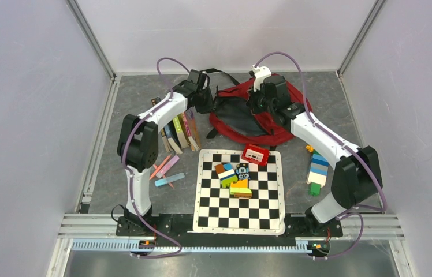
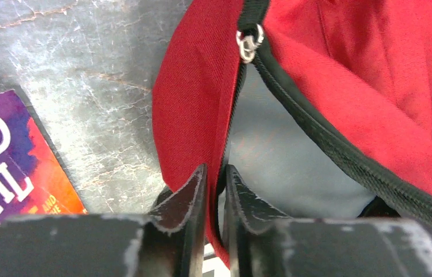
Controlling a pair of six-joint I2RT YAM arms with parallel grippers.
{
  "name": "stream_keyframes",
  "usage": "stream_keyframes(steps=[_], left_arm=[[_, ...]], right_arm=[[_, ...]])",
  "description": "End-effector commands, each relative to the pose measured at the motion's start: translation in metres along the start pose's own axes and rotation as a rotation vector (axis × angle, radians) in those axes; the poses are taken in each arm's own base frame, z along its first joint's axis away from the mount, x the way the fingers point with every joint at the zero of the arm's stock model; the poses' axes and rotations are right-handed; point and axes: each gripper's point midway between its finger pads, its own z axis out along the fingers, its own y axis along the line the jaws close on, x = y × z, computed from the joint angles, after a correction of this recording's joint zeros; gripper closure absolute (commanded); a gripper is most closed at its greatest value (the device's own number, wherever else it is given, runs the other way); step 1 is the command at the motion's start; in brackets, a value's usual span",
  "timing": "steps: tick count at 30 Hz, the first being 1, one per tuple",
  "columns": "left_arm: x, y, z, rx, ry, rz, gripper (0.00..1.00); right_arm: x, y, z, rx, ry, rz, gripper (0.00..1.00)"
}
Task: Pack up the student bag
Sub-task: Unzip the student bag at the center of the board.
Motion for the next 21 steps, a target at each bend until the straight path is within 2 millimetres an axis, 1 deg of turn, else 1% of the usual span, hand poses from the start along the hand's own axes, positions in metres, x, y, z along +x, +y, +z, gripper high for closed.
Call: stream_keyframes(steps=[1,2,3,5,9,12,14,17,19,21], left_arm=[[-0.010,-0.007,-0.001,-0.028,-0.025,0.035,0.90],[-0.013,-0.007,-0.002,-0.031,-0.036,0.037,0.96],[-0.016,-0.007,-0.004,-0.035,-0.047,0.042,0.98],[-0.024,-0.010,-0.007,-0.037,-0.071,0.055,0.98],[-0.032,-0.013,-0.010,-0.035,-0.081,0.072,0.98],[-0.034,-0.009,-0.007,-0.057,-0.073,0.080,0.98],[-0.034,-0.005,-0.005,-0.067,-0.066,0.076,0.98],[-0.034,0.003,-0.003,-0.089,-0.061,0.072,0.98],[-0.033,0.008,-0.001,-0.103,-0.057,0.073,0.98],[-0.030,0.009,0.003,-0.097,-0.045,0.078,0.98]], right_arm=[[-0.037,-0.019,-0.018,0.093,-0.128,0.019,1.00],[-0.038,-0.031,-0.020,0.140,-0.129,0.028,1.00],[-0.039,-0.041,-0.023,0.177,-0.131,0.040,1.00],[-0.039,-0.064,-0.029,0.241,-0.136,0.066,1.00],[-0.037,-0.120,-0.043,0.364,-0.140,0.149,1.00],[-0.031,-0.162,-0.057,0.468,-0.151,0.224,1.00],[-0.024,-0.184,-0.063,0.521,-0.149,0.267,1.00],[-0.010,-0.210,-0.068,0.575,-0.135,0.321,1.00],[0.003,-0.222,-0.067,0.602,-0.111,0.344,1.00],[0.018,-0.230,-0.062,0.621,-0.082,0.360,1.00]])
